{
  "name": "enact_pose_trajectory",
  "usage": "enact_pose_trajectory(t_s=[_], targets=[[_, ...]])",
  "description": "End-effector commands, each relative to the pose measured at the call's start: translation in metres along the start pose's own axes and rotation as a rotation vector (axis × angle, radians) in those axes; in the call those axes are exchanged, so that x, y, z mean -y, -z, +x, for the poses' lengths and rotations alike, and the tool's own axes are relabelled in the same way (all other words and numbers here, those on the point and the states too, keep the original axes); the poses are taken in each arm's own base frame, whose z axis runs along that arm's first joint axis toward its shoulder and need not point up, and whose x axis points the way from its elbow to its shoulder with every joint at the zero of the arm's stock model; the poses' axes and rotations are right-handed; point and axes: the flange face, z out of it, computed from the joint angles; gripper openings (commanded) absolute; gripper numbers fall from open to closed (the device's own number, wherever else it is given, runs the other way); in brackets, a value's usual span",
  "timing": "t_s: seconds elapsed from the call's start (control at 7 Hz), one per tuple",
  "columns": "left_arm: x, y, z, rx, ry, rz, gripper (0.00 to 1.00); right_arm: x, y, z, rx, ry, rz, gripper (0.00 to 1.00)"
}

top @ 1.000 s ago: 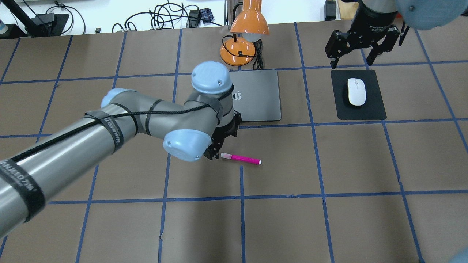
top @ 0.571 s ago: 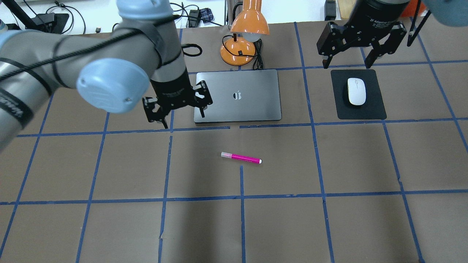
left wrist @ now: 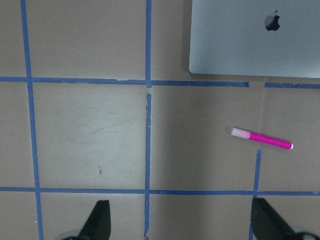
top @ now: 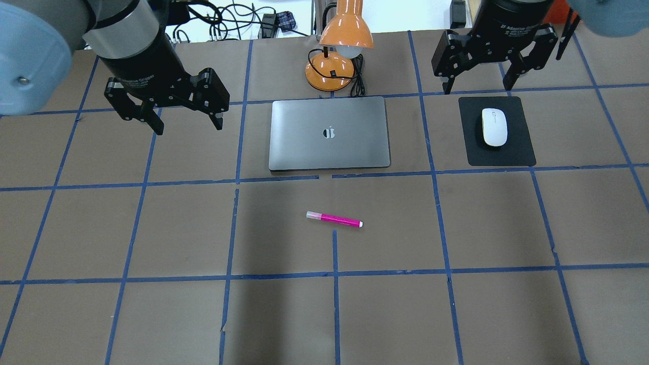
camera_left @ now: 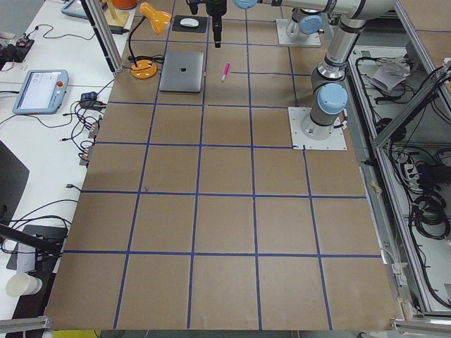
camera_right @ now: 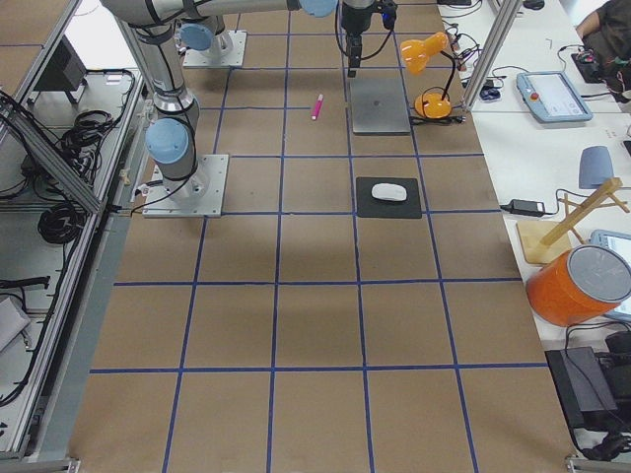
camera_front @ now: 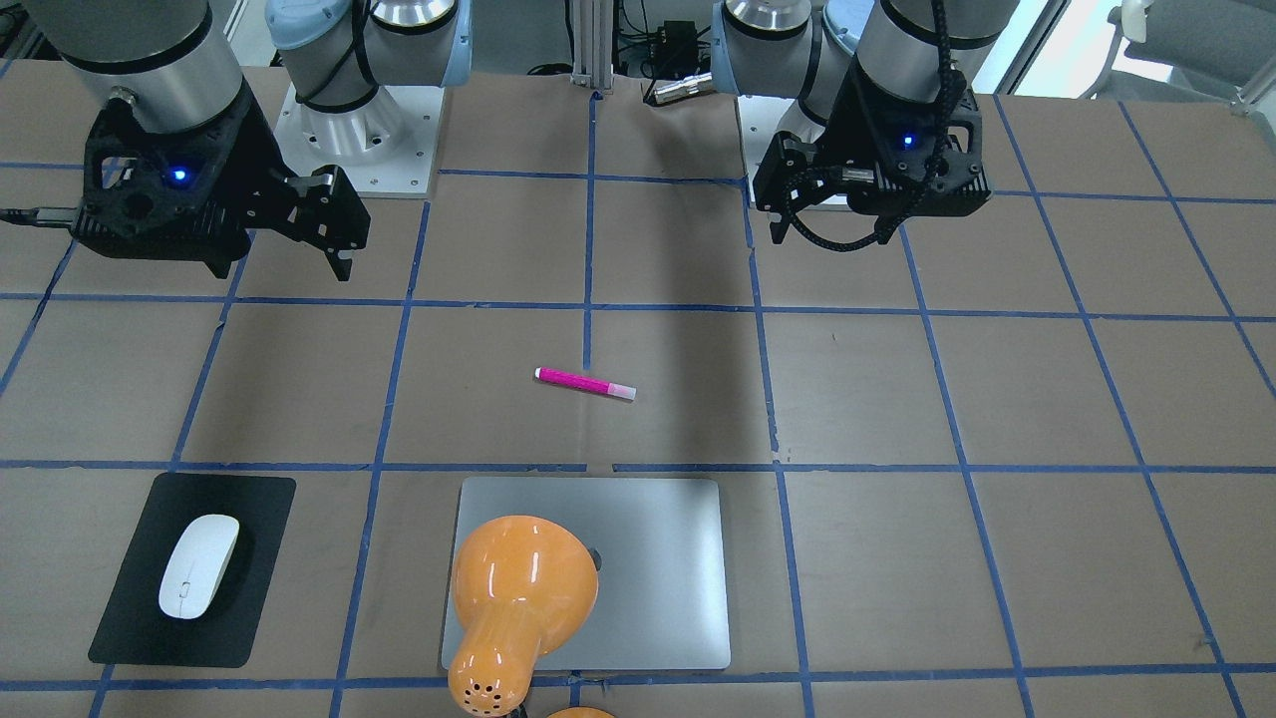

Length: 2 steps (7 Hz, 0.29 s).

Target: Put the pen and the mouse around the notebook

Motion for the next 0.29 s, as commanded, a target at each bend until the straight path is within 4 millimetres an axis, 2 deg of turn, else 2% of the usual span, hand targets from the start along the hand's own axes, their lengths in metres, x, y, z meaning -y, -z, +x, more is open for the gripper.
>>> enact_pose_trajectory(t_s=[0.0,0.14], targets=[[0.0053,0.0028,-0.0059,-0.011,-0.002,0.031,1.0,0.0102,-0.0134,0.012,-0.002,-0.002,-0.022,1.0],[0.0061,0.0017,-0.0065,-0.004,-0.02,0.032,1.0,0.0125,-0.0144,0.0197,-0.002,0.037,-0.024,1.0]])
